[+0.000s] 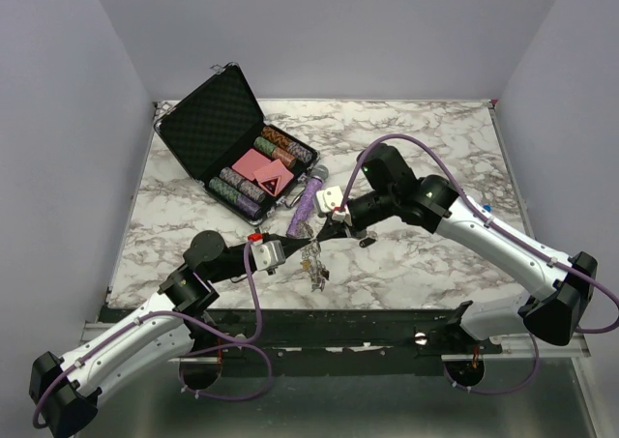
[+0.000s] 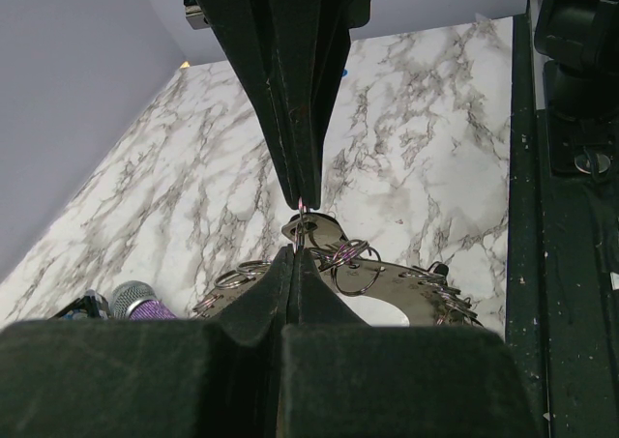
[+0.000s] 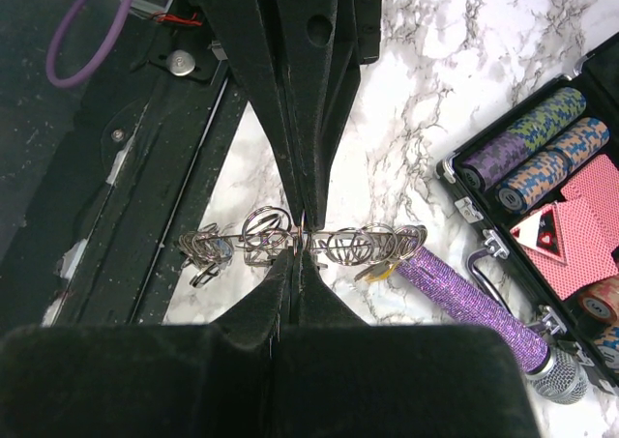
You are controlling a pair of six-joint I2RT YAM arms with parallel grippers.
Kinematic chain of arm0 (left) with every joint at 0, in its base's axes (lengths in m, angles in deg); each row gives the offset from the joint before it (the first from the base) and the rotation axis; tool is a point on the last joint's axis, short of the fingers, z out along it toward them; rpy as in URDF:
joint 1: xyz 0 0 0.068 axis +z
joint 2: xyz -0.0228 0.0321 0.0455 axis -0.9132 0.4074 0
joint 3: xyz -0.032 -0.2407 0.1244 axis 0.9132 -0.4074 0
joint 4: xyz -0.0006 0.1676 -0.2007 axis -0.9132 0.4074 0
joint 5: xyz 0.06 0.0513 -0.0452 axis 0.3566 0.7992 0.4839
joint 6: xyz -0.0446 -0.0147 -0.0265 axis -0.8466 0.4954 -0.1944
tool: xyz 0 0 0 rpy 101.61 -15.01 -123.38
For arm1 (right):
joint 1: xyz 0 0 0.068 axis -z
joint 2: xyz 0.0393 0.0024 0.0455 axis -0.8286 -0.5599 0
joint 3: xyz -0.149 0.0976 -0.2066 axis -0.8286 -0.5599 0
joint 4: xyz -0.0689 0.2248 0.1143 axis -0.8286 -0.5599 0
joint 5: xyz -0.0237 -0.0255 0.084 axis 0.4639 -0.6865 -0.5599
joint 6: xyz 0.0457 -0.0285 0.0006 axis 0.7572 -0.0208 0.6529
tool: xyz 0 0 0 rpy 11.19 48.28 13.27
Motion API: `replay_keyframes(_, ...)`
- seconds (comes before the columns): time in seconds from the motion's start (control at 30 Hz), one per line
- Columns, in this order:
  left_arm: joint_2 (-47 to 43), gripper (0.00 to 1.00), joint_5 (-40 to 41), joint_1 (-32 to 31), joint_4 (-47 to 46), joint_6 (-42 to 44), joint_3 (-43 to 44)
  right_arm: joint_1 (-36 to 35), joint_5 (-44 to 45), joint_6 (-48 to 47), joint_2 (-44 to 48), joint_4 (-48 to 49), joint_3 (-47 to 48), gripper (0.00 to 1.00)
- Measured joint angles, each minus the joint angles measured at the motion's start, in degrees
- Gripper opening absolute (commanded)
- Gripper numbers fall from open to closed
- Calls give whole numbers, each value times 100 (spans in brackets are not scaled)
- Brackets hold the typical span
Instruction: Put the keys on the keyring
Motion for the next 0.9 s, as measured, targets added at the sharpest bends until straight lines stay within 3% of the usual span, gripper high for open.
replay_keyframes(0.9, 0, 0, -4, -2, 2, 2, 0, 0, 2, -72, 0, -76, 101, 1)
